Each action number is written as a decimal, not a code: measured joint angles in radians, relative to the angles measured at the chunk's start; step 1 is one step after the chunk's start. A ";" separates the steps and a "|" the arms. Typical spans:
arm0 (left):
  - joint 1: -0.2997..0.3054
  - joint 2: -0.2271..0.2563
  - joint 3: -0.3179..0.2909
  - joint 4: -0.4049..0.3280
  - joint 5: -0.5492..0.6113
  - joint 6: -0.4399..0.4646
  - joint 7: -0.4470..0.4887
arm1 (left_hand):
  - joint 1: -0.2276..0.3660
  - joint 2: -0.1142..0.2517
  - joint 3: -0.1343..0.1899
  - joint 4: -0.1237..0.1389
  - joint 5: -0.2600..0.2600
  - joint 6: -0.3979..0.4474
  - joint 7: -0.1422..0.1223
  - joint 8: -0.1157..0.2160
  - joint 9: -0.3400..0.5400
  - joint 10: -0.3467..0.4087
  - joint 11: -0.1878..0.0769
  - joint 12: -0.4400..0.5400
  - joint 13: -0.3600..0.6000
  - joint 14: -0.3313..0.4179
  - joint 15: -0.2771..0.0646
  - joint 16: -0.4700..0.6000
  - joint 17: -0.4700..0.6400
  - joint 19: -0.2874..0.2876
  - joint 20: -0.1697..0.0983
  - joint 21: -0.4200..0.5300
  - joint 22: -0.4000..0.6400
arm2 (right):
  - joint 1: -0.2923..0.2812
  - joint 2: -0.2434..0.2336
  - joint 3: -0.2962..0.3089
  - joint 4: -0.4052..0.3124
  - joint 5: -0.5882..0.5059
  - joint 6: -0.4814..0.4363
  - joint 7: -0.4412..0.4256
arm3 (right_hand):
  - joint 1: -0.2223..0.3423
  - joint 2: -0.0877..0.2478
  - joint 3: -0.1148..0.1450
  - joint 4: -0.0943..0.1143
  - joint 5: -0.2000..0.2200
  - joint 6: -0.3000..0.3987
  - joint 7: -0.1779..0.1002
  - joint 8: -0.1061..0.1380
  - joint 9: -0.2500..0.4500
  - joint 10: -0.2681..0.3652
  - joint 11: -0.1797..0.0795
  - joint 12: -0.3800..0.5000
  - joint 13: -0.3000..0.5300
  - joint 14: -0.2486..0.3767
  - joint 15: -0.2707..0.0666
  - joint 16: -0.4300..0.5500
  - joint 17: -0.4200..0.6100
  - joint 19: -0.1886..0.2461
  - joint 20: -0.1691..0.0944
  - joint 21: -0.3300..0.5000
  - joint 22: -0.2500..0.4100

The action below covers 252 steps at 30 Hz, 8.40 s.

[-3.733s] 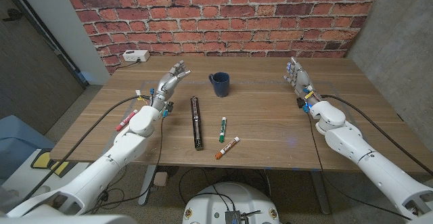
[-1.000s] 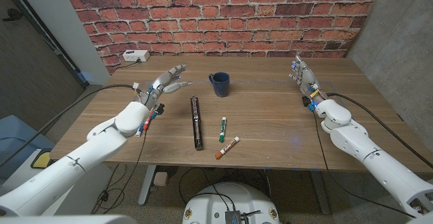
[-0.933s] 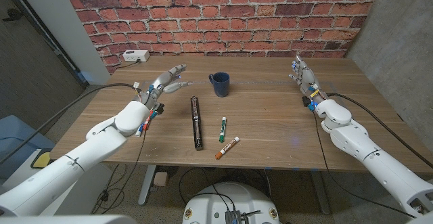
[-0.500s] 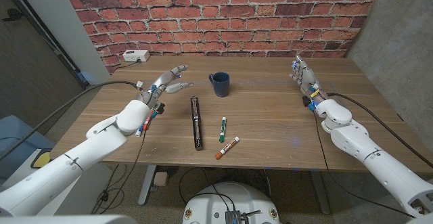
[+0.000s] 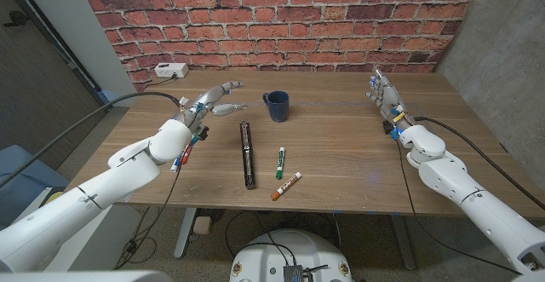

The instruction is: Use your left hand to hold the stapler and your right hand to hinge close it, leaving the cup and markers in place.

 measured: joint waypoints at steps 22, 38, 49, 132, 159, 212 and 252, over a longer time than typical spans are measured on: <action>-0.021 0.071 0.035 -0.112 0.203 0.141 -0.040 | 0.000 0.000 -0.064 0.014 0.000 0.043 -0.016 0.044 0.032 0.034 -0.023 0.025 0.046 0.024 0.003 0.000 0.000 -0.005 -0.005 0.000 0.000 | -0.009 -0.005 0.008 -0.004 0.003 -0.002 -0.008 | 0.004 0.004 0.000 0.000 0.000 0.000 0.000 0.000 0.000 0.000 0.000 0.000 0.000 0.000 0.000 0.000 -0.005 0.003 -0.003 -0.008 0.000; -0.048 0.086 0.084 -0.148 0.394 0.209 -0.074 | 0.000 -0.011 -0.098 0.016 0.000 0.007 -0.025 0.039 0.032 0.038 -0.019 0.029 0.074 0.106 -0.001 0.026 0.003 0.017 -0.016 0.000 0.000 | -0.006 -0.005 0.009 0.004 0.000 -0.004 -0.011 | 0.004 0.004 -0.004 -0.004 0.000 0.000 0.000 0.000 0.000 0.000 0.000 0.000 0.000 0.000 0.000 0.000 -0.009 0.006 0.001 -0.015 0.000; -0.077 0.084 0.115 -0.153 0.502 0.218 -0.115 | 0.000 -0.011 -0.117 0.018 0.004 0.034 -0.023 0.047 0.029 0.059 -0.023 0.036 0.088 0.104 0.001 0.029 0.017 0.076 -0.017 0.014 0.000 | -0.006 -0.002 0.009 0.009 0.000 -0.004 -0.012 | 0.004 0.004 -0.004 -0.004 0.000 0.000 0.000 0.000 0.000 0.000 0.000 0.000 0.000 0.000 0.000 0.000 -0.009 0.010 -0.003 -0.022 0.000; -0.249 0.043 0.204 -0.058 0.784 -0.024 -0.520 | 0.124 0.058 -0.052 -0.016 0.088 0.020 -0.027 0.046 0.011 0.053 -0.014 -0.005 0.113 0.106 -0.001 0.011 0.014 0.100 -0.017 0.007 0.003 | 0.011 0.002 0.004 0.024 -0.016 -0.031 -0.052 | 0.013 0.013 -0.014 -0.008 0.000 0.000 0.000 0.000 0.000 0.000 0.000 0.000 0.000 0.000 0.000 0.000 -0.014 0.018 -0.001 -0.057 0.005; -0.282 0.049 0.234 -0.021 0.808 -0.101 -0.585 | 0.159 0.059 -0.002 -0.005 0.186 0.034 -0.023 0.051 0.011 0.086 -0.032 -0.009 0.116 0.128 -0.001 0.018 0.026 0.065 -0.015 -0.006 -0.002 | 0.010 0.006 -0.001 0.018 -0.023 -0.047 -0.074 | 0.010 0.024 -0.017 -0.011 0.000 0.000 0.000 0.000 0.000 0.000 0.000 0.000 0.000 0.000 0.000 0.000 -0.014 0.018 -0.001 -0.065 0.005; -0.292 0.036 0.260 0.015 0.865 -0.150 -0.607 | 0.134 0.034 0.026 0.007 0.252 0.051 -0.027 0.062 0.006 0.106 -0.026 -0.012 0.125 0.130 -0.001 0.018 0.030 0.046 -0.018 -0.005 0.000 | -0.009 -0.007 0.005 0.012 -0.033 -0.057 -0.095 | 0.011 0.024 -0.021 -0.015 0.000 0.000 0.000 0.000 0.000 0.000 0.000 0.000 0.000 0.000 0.000 0.000 -0.013 0.024 0.005 -0.070 0.005; -0.322 0.028 0.276 0.077 0.887 -0.171 -0.592 | 0.126 0.026 0.043 0.010 0.282 0.064 -0.029 0.066 0.006 0.113 -0.027 -0.012 0.130 0.131 -0.001 0.018 0.030 0.047 -0.018 -0.005 0.000 | 0.008 -0.001 -0.003 0.035 -0.036 -0.069 -0.097 | 0.016 0.029 -0.024 -0.019 0.000 0.000 0.000 0.000 0.000 0.000 0.000 0.000 0.000 0.000 0.000 0.000 -0.013 0.024 0.005 -0.074 0.005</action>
